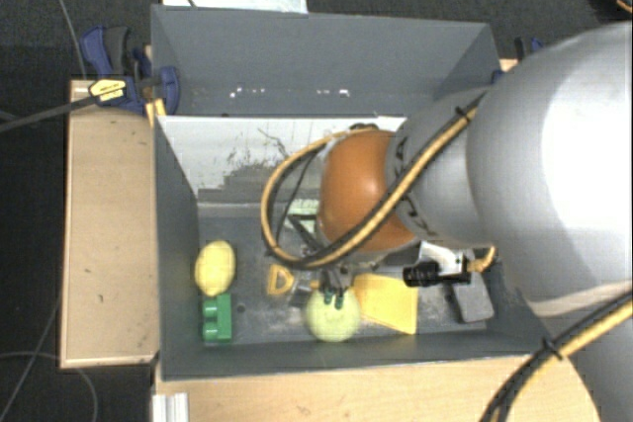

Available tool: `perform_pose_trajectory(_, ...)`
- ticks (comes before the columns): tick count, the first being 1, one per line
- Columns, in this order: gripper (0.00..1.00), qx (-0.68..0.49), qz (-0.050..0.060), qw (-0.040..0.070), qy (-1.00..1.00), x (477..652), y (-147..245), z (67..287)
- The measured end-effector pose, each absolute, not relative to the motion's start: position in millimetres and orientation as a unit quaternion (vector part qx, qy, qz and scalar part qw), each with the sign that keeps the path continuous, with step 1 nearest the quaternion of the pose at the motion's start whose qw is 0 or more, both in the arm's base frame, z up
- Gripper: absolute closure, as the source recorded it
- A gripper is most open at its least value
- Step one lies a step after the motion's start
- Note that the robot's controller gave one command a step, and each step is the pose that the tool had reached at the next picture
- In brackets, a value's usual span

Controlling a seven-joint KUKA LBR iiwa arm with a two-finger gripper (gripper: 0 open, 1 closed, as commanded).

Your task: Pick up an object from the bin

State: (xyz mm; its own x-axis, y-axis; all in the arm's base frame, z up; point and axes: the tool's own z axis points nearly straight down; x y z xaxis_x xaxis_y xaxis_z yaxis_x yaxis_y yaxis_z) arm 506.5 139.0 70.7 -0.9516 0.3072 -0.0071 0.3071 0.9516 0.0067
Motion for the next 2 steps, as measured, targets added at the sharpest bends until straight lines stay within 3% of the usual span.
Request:
perform_pose_trajectory(1,1.0,0.156,0.003,0.004,0.988,506.4,139,71)
perform_pose_trajectory(2,1.0,0.156,0.001,0.0,0.988,504.0,138,98)
